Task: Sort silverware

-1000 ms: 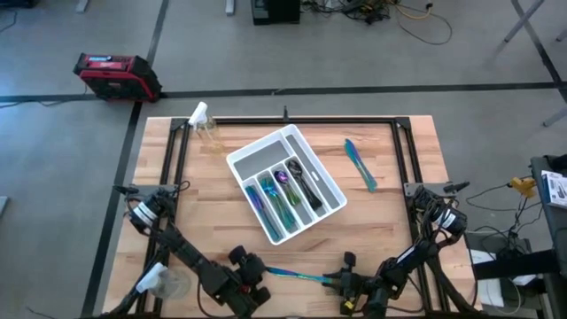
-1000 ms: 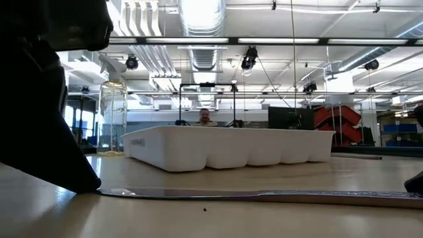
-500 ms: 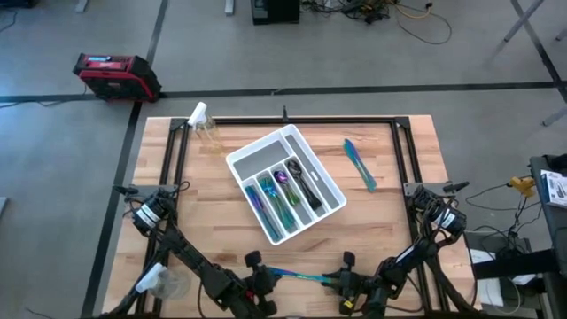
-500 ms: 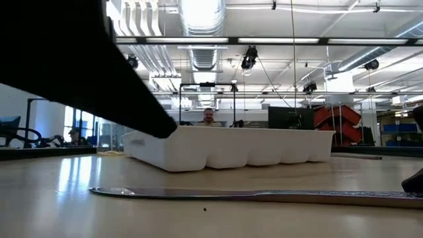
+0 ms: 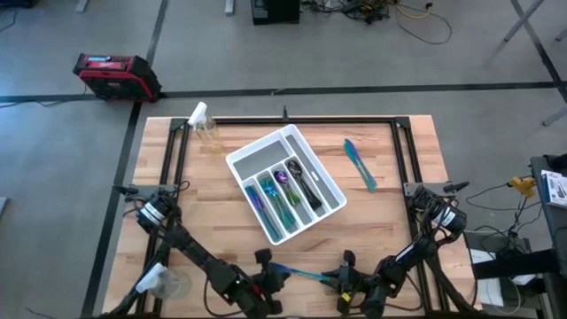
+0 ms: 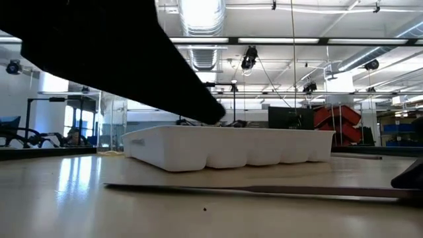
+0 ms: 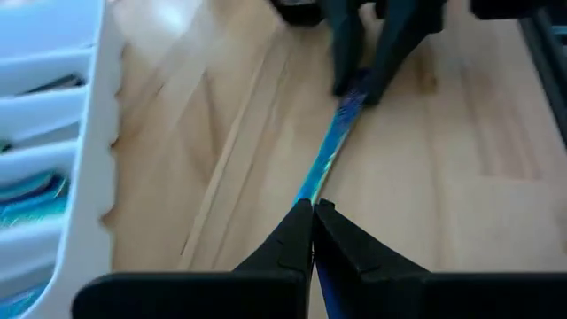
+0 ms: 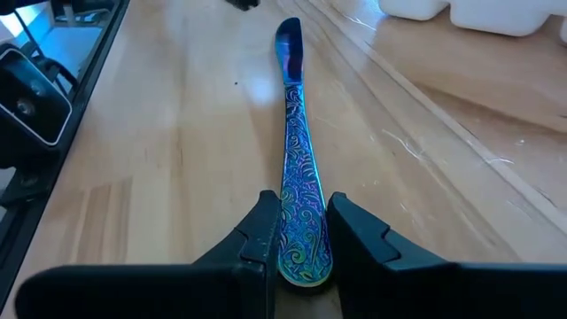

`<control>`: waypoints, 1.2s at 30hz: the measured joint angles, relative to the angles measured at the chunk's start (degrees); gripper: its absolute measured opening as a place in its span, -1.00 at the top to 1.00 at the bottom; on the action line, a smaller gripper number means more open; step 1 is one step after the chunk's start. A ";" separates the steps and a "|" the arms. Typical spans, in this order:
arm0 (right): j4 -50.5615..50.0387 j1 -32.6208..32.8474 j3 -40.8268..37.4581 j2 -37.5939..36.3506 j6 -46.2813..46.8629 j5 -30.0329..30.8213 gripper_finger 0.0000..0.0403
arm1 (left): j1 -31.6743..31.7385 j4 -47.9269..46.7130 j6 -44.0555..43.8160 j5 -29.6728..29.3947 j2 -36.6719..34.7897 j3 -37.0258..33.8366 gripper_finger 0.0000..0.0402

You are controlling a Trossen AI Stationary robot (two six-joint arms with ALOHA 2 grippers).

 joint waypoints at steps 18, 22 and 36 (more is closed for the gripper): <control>0.20 -0.29 0.20 -0.02 1.04 -0.02 0.74 | 1.13 3.42 19.90 -1.04 4.87 0.04 0.67; 0.23 -0.29 0.20 -0.03 1.07 -0.01 0.74 | 1.72 2.49 21.03 -0.68 4.72 0.09 0.50; 0.31 -0.29 0.24 -0.04 1.01 -0.30 0.75 | 8.26 -2.34 13.52 14.96 4.07 -0.83 0.27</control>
